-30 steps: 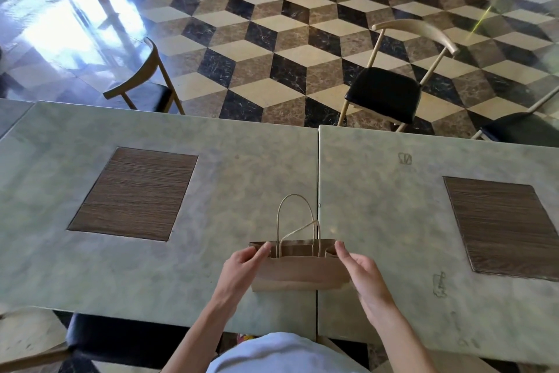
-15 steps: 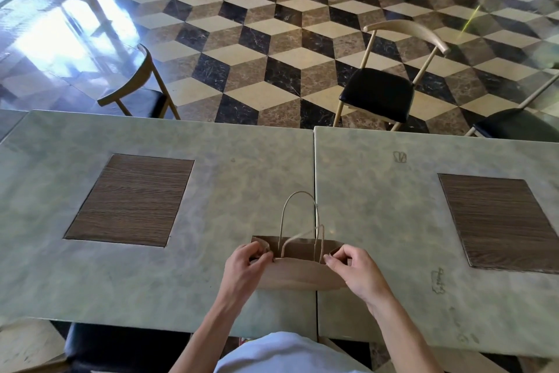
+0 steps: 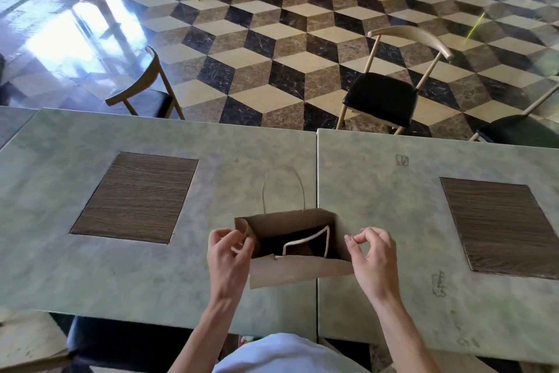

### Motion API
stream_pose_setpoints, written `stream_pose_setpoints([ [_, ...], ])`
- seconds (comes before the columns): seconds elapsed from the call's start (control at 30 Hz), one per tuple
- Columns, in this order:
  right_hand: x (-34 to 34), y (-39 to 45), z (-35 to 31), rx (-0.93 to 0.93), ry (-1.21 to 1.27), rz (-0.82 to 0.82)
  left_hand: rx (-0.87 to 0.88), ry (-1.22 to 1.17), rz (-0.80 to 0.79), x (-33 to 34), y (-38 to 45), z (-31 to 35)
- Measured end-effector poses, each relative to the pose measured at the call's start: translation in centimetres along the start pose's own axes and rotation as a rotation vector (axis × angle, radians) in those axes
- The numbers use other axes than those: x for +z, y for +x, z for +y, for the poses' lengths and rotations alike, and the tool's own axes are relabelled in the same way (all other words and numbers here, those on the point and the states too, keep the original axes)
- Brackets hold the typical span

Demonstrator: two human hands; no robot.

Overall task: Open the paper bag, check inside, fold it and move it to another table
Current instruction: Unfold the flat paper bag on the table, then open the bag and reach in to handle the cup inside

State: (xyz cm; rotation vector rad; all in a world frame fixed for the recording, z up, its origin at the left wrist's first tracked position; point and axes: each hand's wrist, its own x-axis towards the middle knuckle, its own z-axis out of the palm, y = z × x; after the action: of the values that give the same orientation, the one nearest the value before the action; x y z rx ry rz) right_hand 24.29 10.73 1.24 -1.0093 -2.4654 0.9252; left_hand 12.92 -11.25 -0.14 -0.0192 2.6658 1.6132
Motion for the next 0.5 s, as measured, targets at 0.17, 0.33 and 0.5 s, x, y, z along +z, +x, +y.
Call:
stream_pose_setpoints([
  [0.17,-0.7,0.2,0.9,0.027,-0.072,0.016,0.014,0.077,0.075,-1.1,0.6,-1.3],
  [0.33,-1.3,0.1,0.5,0.011,-0.179,-0.046,0.192,0.314,0.004,-2.0,-0.2,-1.4],
  [0.5,-1.7,0.4,-0.6,-0.284,-0.467,-0.015,0.704,0.607,-0.161,-2.8,0.8,0.3],
])
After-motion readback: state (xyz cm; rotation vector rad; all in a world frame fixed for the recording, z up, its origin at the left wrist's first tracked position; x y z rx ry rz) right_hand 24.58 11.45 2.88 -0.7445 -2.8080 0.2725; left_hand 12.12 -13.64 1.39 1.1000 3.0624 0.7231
